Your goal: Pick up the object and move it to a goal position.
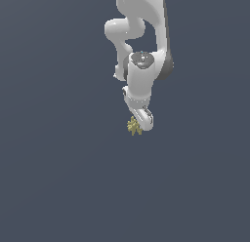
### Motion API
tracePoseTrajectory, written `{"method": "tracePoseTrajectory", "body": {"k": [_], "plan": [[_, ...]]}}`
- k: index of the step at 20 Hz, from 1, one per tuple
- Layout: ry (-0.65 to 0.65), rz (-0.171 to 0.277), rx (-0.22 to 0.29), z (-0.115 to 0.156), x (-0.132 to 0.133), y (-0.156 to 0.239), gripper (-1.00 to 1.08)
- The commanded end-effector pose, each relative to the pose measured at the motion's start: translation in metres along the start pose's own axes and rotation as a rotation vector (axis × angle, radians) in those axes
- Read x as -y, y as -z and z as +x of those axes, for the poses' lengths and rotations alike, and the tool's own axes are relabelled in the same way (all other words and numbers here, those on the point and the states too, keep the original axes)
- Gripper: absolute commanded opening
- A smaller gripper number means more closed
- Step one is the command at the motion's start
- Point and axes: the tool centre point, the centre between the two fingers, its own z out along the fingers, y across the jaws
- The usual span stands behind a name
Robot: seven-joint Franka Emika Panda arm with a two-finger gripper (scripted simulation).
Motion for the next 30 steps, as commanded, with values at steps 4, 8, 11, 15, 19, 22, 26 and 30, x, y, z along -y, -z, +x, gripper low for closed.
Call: {"method": "tracePoseTrajectory", "body": {"k": [4,8,11,15,19,22,26,30], "plan": [[-0.137,-0.002,-0.002,-0.006,-0.006,-0.003,1.0],[-0.223,-0.003,-0.004,-0.01,-0.01,-0.005,1.0],[-0.274,-0.003,-0.005,-0.013,-0.013,-0.006,1.0],[-0.324,-0.004,-0.005,-0.015,-0.015,-0.007,1.0],[-0.355,-0.004,-0.006,-0.016,-0.017,-0.008,1.0],[-0.364,-0.004,-0.006,-0.017,-0.017,-0.008,1.0],[-0.36,-0.004,-0.006,-0.017,-0.017,-0.009,1.0],[-0.361,-0.004,-0.006,-0.017,-0.017,-0.02,1.0]]}}
